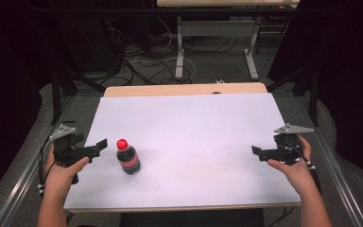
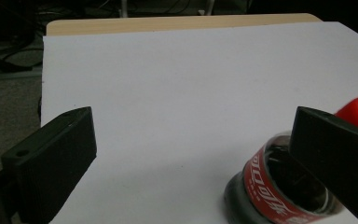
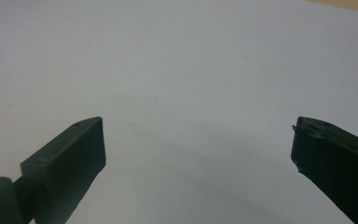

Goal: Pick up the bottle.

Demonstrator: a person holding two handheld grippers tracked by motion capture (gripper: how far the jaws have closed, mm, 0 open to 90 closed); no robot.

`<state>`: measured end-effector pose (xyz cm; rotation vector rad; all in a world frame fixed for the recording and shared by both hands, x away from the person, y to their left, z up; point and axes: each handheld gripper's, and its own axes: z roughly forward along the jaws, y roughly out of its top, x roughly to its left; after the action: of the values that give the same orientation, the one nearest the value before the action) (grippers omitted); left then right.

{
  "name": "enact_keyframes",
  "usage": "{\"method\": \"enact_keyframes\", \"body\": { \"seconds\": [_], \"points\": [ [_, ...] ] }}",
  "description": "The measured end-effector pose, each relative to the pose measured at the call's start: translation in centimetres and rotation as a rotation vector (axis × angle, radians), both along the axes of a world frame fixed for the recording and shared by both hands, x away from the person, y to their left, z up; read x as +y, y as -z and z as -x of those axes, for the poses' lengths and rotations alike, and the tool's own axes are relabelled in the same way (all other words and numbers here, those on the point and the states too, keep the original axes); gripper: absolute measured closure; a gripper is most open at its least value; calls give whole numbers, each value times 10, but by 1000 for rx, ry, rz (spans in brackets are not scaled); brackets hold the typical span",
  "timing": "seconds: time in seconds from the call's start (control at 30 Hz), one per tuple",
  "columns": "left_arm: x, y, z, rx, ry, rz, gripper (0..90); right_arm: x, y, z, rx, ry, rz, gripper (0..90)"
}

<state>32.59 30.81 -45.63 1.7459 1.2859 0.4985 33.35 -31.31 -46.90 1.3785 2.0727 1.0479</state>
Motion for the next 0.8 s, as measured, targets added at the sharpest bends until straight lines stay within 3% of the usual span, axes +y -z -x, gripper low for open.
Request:
{"method": "enact_keyframes", "body": {
  "seconds": [0.17,0.43,0.63,0.8],
  "points": [
    [2,3,11,2,35,-1,9,-1,-5,3,-30,-16,-6,53],
    [-3,8,24,-12,95,18,15,5,1,1,-21,-18,12,72],
    [-21,18,21,4,181,-6,22,9,-1,2,-47,-18,13,88],
    [-33,26,17,-5,190,-34,48,12,0,2,-59,-34,7,107]
  ]
}}
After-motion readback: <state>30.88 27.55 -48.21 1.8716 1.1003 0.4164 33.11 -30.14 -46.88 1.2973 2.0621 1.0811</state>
